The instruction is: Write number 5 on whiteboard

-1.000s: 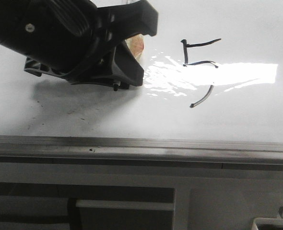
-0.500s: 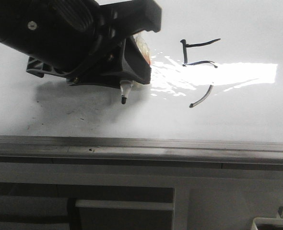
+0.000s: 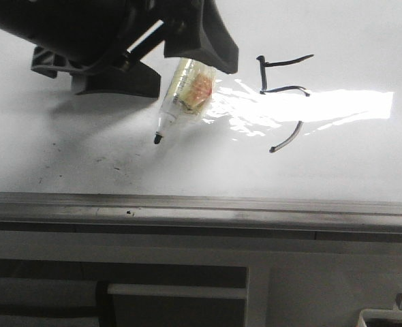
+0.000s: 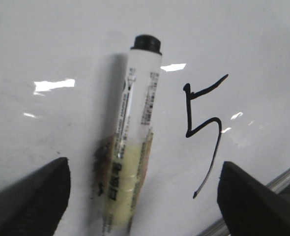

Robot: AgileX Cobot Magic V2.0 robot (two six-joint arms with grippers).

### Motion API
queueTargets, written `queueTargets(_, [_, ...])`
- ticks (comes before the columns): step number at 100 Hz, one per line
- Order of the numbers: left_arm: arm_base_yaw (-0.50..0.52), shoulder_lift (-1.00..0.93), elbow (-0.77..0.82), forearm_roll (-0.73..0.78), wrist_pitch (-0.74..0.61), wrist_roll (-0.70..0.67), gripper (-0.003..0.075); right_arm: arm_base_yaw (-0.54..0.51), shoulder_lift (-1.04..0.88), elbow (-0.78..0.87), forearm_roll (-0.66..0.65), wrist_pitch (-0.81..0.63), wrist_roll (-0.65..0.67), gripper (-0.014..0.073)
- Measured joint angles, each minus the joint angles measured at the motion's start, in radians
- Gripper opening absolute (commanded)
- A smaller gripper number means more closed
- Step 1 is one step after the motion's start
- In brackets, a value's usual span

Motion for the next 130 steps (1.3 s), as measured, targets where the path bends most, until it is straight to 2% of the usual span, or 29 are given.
queueTargets(11, [0.016, -0.08, 0.002, 0.017, 0.054, 0.002, 0.059, 0.0, -0.025, 0.0, -0.005, -0.001, 0.0, -0.0065])
queueTargets(23, [0.018, -0.228, 0.014, 0.096, 0.126, 0.002, 0.0498, 0.0, -0.096, 0.0, -0.05, -0.002, 0.0, -0.0062])
queueTargets(35, [0.018, -0.401, 0.07, 0.242, 0.189, 0.004, 0.0351, -0.002, -0.209, 0.032, -0.135, -0.016, 0.018, -0.0061])
queueTargets(40, [0.018, -0.471, 0.109, 0.285, 0.211, 0.006, 0.0268, -0.006, -0.263, 0.061, -0.192, -0.018, 0.057, -0.0061])
queueTargets(56, [0.018, -0.684, 0.251, 0.321, 0.235, 0.006, -0.0018, -0.049, -0.467, 0.18, -0.451, 0.011, 0.286, -0.0062])
queueTargets(65, [0.018, -0.778, 0.309, 0.321, 0.24, 0.006, -0.002, -0.061, -0.583, 0.221, -0.547, 0.047, 0.357, -0.0062])
queueTargets(77, [0.018, -0.852, 0.355, 0.321, 0.249, 0.006, -0.002, -0.061, -0.674, 0.235, -0.587, 0.082, 0.384, -0.0063])
queueTargets(130, [0.018, -0.871, 0.37, 0.32, 0.249, 0.006, -0.002, -0.061, -0.679, 0.237, -0.607, 0.084, 0.393, -0.0063])
